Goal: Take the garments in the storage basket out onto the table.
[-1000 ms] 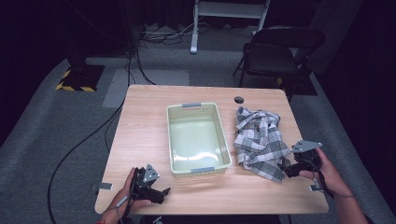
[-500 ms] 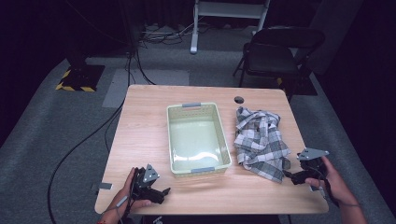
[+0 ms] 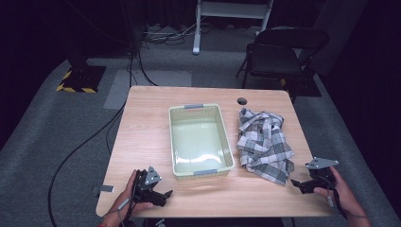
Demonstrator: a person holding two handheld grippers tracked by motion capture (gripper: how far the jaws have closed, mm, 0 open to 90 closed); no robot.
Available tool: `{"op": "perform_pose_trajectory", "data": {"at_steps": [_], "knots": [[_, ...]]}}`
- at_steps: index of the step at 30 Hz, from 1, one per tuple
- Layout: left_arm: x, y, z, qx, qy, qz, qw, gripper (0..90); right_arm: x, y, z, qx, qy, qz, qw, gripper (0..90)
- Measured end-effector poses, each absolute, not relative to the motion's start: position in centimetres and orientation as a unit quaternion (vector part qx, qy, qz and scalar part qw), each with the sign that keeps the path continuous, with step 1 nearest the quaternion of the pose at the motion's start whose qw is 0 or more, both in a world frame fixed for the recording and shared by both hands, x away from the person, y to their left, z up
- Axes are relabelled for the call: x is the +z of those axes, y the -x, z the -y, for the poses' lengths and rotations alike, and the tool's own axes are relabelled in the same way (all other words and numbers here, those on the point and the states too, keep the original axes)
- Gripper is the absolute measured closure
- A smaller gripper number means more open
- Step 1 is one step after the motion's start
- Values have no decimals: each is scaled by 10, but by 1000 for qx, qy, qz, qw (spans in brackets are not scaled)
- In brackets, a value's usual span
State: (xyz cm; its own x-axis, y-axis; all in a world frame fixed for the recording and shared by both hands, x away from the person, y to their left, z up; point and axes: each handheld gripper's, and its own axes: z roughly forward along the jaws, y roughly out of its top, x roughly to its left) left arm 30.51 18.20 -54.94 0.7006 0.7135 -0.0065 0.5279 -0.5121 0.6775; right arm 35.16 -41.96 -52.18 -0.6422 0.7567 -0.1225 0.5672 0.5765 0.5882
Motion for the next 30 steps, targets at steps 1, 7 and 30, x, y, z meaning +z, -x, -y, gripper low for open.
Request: {"op": "perform_pose_trajectory", "data": {"at_steps": [1, 7, 30], "knots": [[-549, -305, -182, 138, -859, -362, 336, 0, -524, -351, 421, 258, -382, -868, 182, 37], [-549, -305, -182, 138, -859, -361, 336, 0, -534, -349, 428, 274, -395, -860, 170, 33], [-549, -306, -182, 139, -857, -365, 336, 0, -549, -343, 448, 341, -427, -817, 180, 12]]}}
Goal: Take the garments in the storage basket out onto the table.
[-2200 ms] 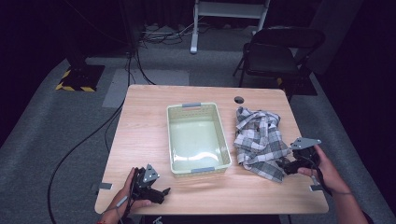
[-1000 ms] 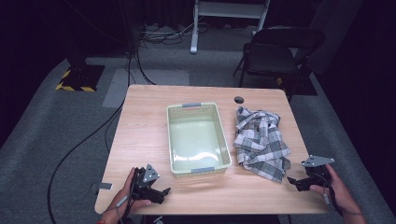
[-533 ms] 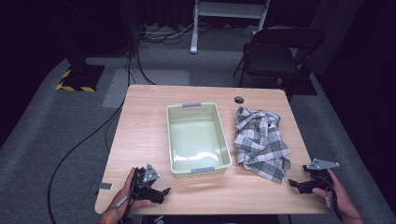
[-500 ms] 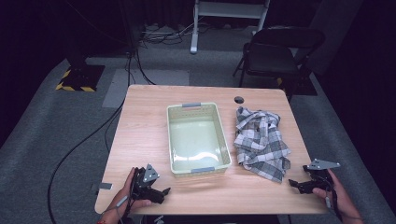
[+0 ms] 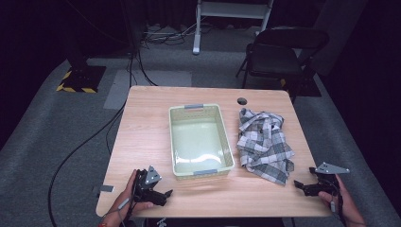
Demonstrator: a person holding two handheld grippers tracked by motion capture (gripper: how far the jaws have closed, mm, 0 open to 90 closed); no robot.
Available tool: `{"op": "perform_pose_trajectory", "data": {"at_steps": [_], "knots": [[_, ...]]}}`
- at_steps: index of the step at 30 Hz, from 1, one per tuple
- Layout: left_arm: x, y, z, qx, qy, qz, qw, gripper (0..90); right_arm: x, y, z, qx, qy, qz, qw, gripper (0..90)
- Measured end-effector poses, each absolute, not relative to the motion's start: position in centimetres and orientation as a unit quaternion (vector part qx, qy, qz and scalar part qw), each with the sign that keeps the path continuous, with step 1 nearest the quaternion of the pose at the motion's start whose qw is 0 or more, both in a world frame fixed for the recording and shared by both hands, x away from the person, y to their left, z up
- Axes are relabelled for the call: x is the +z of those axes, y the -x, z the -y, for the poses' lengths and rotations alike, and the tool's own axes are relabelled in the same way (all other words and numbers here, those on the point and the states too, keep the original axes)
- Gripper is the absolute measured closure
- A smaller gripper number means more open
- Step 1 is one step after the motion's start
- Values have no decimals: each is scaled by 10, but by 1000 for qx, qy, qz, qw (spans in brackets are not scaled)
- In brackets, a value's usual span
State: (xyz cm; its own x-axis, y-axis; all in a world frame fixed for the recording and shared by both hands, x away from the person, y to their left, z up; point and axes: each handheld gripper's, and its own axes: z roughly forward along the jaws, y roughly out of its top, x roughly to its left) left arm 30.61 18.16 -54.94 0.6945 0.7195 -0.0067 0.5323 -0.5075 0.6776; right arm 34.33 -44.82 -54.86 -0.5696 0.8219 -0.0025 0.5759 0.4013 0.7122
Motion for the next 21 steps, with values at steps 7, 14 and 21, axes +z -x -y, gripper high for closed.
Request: {"op": "perform_pose_trajectory", "data": {"at_steps": [7, 14, 21], "knots": [[-550, -306, -182, 139, -857, -365, 337, 0, -549, -343, 447, 339, -432, -816, 182, 5], [-549, -305, -182, 139, -857, -365, 336, 1, -549, -343, 447, 339, -434, -814, 183, 3], [-549, -305, -182, 139, -857, -366, 335, 0, -549, -343, 447, 339, -436, -813, 184, 3]]}}
